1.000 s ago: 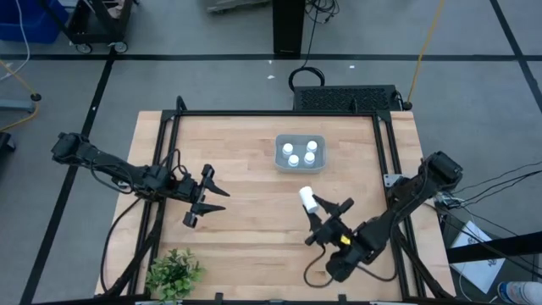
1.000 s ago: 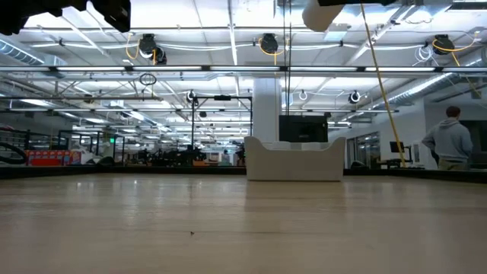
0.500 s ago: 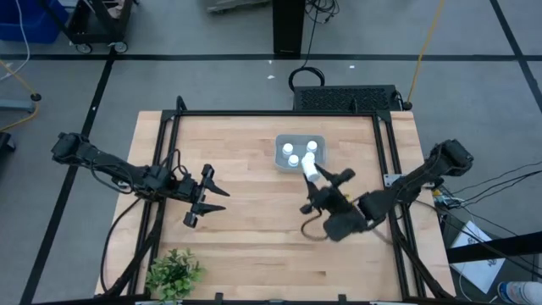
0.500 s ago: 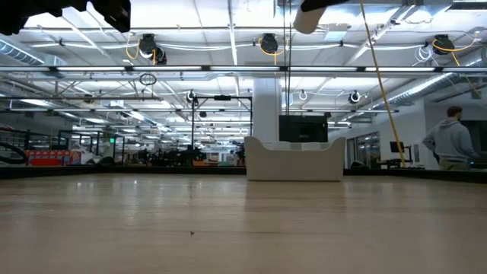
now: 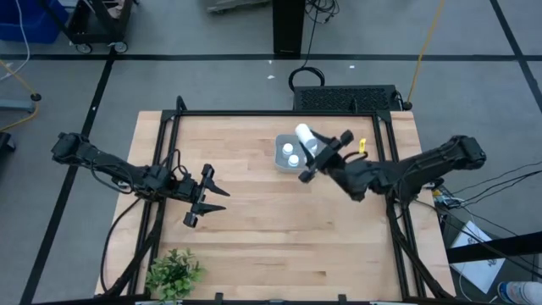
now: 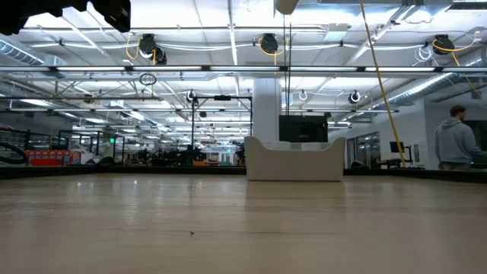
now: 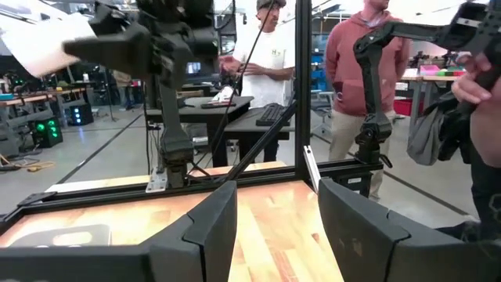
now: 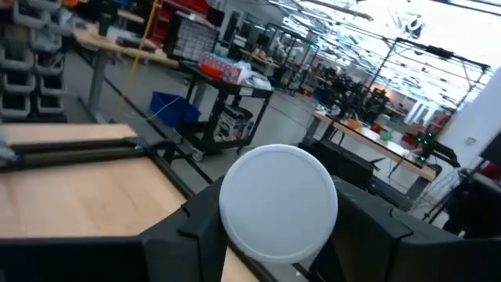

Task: Pick and place pill bottles into a basket
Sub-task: Put the white medicine bottle into the gray bin

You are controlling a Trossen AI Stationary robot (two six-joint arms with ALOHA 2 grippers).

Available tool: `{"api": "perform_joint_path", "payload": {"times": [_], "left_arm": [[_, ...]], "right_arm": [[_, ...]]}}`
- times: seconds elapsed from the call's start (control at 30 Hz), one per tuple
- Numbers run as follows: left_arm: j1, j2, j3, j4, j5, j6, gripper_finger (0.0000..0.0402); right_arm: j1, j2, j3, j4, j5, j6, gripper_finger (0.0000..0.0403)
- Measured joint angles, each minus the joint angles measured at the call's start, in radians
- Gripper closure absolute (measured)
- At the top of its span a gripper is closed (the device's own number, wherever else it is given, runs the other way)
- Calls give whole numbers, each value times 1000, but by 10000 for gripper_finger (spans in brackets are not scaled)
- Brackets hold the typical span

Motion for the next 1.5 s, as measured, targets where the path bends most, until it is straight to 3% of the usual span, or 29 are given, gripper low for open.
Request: {"api": "perform_joint_path", "payload": {"times": [0.27, 0.53, 0.8, 1.07, 1.37, 1.5], "left_arm": [[0, 0, 0, 0, 0, 6, 215], [0, 0, 0, -1, 0, 10, 215], [0, 0, 0, 0, 0, 10, 215], [1, 0, 0, 1, -15, 14, 215], [1, 0, 0, -11, -26, 13, 215], [1, 0, 0, -11, -26, 13, 215]], "right_arm": [[-70, -15, 88, -40, -56, -39, 229], [-118, -14, 260, -363, -132, 121, 229], [-233, 36, 427, -700, -369, 387, 229], [-400, 206, 608, -1008, -606, 541, 229], [-601, 320, 662, -1146, -892, 623, 229], [-647, 360, 662, -1186, -918, 628, 229]]}}
